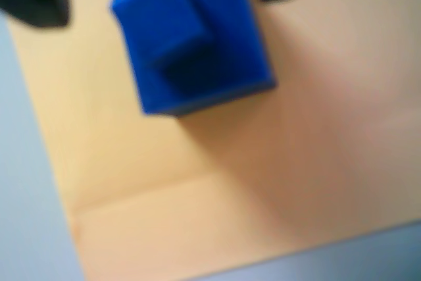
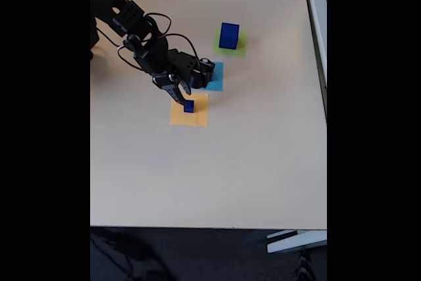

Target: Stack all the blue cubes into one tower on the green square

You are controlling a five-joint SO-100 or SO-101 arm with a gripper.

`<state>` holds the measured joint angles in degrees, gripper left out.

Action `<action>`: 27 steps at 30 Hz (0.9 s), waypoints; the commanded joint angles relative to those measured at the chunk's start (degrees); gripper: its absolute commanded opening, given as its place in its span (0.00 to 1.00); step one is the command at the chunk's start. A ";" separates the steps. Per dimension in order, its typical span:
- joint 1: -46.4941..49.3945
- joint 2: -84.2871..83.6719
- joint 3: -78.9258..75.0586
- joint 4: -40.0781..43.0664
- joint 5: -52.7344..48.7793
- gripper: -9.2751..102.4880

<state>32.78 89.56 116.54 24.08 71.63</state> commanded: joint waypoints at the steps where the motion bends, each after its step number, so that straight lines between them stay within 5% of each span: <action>1: -0.88 0.97 -4.75 -0.18 -1.32 0.22; 27: -6.94 4.13 -10.37 11.87 0.79 0.29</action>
<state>27.25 89.65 110.30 34.98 71.63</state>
